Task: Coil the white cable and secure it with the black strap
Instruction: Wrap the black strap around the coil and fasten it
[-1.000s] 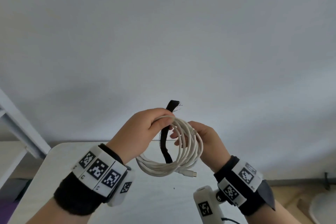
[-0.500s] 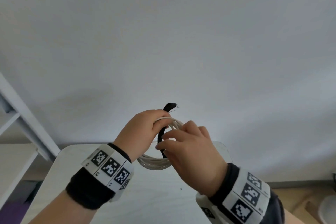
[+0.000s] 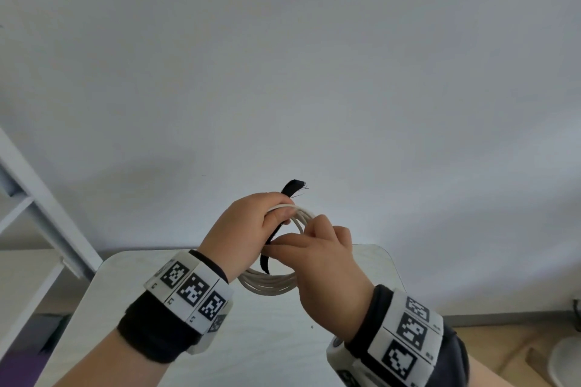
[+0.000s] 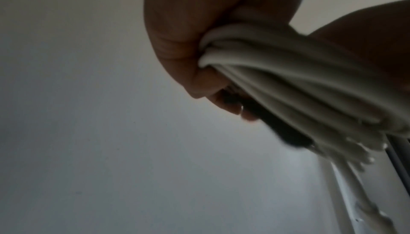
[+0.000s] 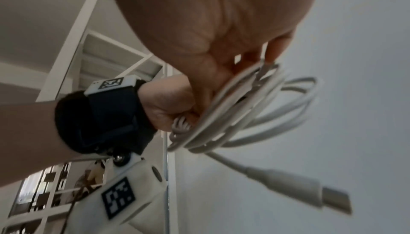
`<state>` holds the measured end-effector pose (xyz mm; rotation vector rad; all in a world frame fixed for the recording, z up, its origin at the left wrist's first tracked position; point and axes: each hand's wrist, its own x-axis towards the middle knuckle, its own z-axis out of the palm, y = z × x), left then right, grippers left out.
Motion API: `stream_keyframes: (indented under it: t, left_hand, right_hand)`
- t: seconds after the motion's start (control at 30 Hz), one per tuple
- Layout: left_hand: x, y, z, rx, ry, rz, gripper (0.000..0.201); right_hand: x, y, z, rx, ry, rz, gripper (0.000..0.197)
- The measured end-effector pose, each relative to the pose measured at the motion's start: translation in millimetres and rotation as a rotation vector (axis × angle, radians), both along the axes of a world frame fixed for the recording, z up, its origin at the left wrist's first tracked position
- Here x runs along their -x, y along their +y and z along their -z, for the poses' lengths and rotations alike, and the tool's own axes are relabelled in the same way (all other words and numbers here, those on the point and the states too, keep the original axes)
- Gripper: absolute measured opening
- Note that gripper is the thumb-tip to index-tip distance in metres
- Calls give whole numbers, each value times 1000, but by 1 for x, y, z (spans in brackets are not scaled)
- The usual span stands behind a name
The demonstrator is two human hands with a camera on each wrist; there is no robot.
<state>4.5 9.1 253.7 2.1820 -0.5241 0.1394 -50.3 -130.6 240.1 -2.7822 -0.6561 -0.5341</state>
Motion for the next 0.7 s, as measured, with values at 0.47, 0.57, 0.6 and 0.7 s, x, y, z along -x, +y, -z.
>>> stream_keyframes:
  t: [0.47, 0.57, 0.6, 0.7]
  left_hand:
    - [7, -2, 2, -50, 18, -6, 19]
    - [10, -4, 0, -41, -3, 7, 19]
    - [11, -4, -1, -42, -11, 11, 19]
    - [14, -6, -2, -74, -39, 20, 18]
  right_hand:
    - [-21, -21, -41, -643, 121, -53, 9]
    - [-34, -24, -49, -720, 287, -21, 8]
    - [-39, -25, -51, -739, 333, -16, 8]
    - [-48, -28, -55, -705, 429, -14, 18]
